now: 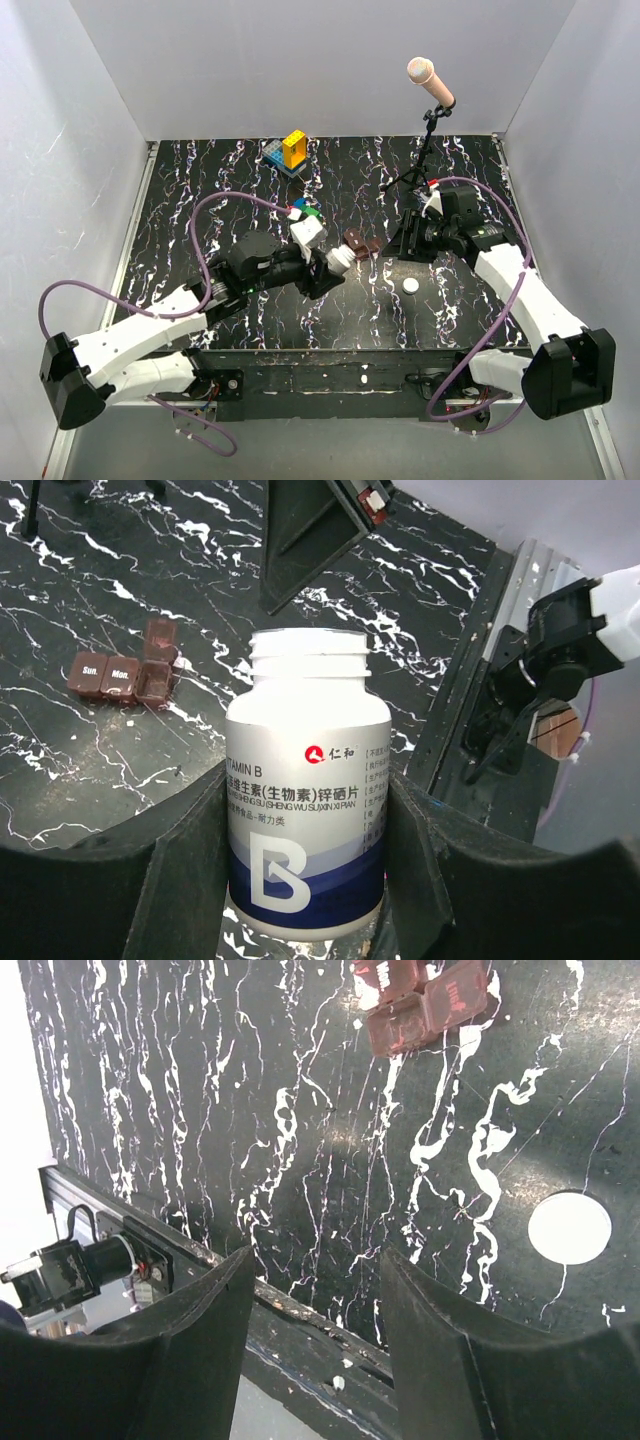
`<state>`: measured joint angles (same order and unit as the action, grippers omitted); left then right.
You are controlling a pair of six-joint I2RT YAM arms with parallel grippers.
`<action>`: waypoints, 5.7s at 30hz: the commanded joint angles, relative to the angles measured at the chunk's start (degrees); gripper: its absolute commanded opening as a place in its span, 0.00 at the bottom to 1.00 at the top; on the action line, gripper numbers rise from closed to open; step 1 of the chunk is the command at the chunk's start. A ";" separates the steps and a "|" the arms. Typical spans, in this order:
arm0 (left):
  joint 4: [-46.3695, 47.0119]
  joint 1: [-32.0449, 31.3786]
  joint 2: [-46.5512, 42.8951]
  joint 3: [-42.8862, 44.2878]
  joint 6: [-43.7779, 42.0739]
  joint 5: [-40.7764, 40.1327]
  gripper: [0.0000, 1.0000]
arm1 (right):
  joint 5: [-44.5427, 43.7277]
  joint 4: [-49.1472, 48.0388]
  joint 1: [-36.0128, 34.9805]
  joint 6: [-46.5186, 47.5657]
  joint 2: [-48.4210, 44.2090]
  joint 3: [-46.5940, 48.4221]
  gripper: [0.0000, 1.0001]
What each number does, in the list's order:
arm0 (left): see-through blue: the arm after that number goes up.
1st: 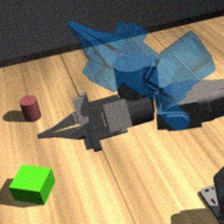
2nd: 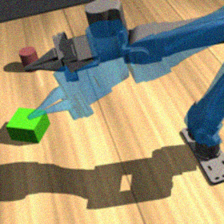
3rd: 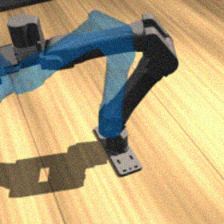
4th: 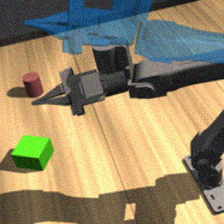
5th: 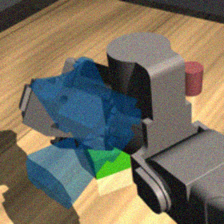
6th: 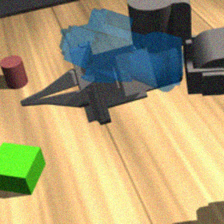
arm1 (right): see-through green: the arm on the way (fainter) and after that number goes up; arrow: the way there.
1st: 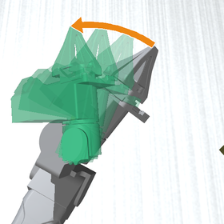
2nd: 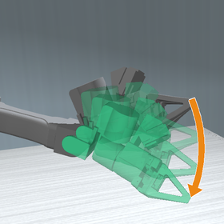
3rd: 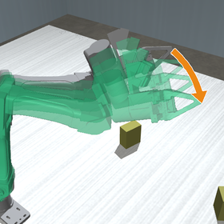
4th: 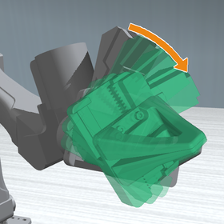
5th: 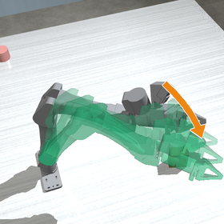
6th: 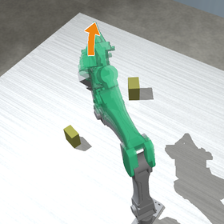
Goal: Sort the pills into containers
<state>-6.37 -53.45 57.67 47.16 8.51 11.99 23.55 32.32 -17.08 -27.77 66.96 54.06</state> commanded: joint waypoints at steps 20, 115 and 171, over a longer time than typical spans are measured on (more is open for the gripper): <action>14.45 16.09 22.39 1.53 -8.07 23.24 0.00 | 5.10 -10.96 5.04 6.32 18.55 2.62 0.82; 9.27 16.54 25.39 2.86 -13.26 29.23 0.00 | 2.55 -12.54 -0.41 1.93 13.82 -4.67 0.57; -6.72 9.68 42.79 16.56 -25.38 23.26 0.00 | 3.87 -11.92 7.41 3.69 8.36 -11.44 0.81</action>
<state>-12.08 -43.62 100.20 60.75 -15.07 35.29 25.98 22.04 -10.07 -25.08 74.78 43.20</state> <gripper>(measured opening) 0.512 0.807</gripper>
